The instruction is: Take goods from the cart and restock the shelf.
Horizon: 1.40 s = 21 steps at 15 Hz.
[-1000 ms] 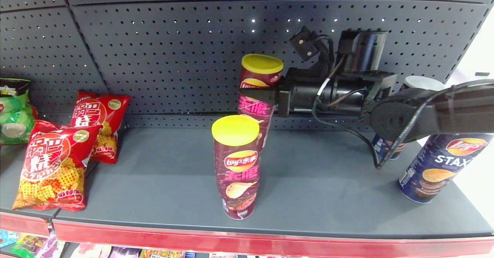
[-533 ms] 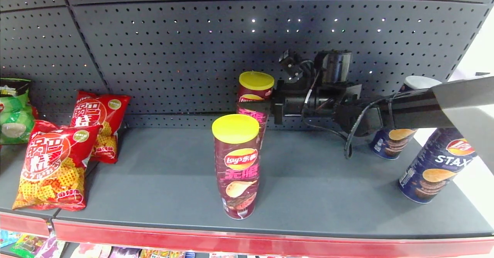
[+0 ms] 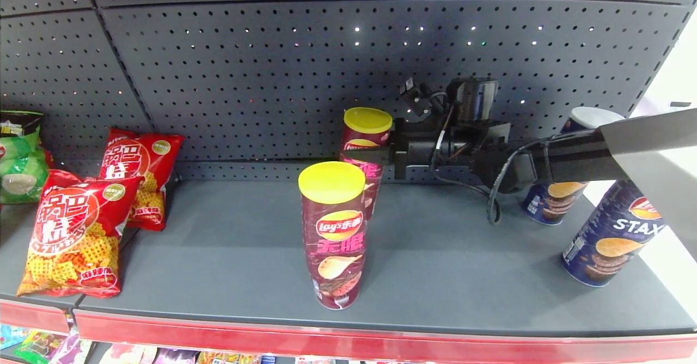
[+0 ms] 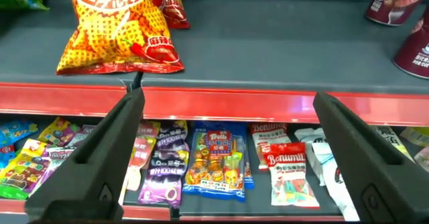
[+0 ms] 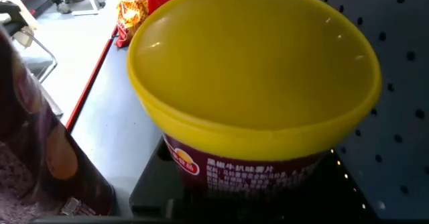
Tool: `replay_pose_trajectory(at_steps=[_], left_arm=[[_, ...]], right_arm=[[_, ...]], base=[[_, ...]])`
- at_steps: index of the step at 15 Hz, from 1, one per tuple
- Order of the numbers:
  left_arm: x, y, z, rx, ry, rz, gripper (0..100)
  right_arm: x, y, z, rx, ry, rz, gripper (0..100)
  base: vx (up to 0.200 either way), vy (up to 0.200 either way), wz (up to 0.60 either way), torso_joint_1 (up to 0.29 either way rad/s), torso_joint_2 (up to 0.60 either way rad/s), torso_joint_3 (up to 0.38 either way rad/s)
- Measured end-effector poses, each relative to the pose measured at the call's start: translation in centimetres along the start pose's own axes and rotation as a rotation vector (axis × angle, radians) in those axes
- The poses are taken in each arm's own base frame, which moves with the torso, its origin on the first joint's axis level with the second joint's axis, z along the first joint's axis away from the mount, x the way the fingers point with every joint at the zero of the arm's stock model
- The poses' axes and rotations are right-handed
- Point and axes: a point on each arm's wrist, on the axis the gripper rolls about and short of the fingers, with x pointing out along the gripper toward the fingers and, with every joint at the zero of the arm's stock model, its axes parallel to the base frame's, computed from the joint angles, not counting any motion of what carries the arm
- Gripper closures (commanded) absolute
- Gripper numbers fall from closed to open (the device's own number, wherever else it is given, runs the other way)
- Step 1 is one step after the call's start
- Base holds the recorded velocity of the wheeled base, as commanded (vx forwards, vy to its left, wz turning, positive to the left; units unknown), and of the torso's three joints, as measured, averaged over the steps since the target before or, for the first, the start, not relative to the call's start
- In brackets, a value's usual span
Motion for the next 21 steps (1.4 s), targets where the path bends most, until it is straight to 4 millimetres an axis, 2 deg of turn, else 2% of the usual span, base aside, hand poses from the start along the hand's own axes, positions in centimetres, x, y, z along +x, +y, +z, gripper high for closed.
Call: replay_pose_trajectory(at_steps=[5, 17, 18, 21], left_arm=[[0.0, 0.0, 0.0, 0.000, 0.000, 0.000, 0], [0.0, 0.0, 0.0, 0.000, 0.000, 0.000, 0], [0.0, 0.0, 0.0, 0.000, 0.000, 0.000, 0], [0.0, 0.0, 0.0, 0.000, 0.000, 0.000, 0]], right_arm=[[1.3, 1.0, 0.3, 0.009, 0.005, 0.030, 100], [2.9, 2.0, 0.1, 0.017, 0.017, 0.040, 100], [2.9, 2.1, 0.0, 0.026, 0.026, 0.038, 0], [3.0, 2.0, -0.6, 0.034, 0.043, 0.036, 0]], base=[[0.000, 0.000, 0.00, 0.000, 0.00, 0.000], [0.000, 0.000, 0.00, 0.000, 0.00, 0.000], [0.000, 0.000, 0.00, 0.000, 0.00, 0.000], [0.000, 0.000, 0.00, 0.000, 0.00, 0.000]])
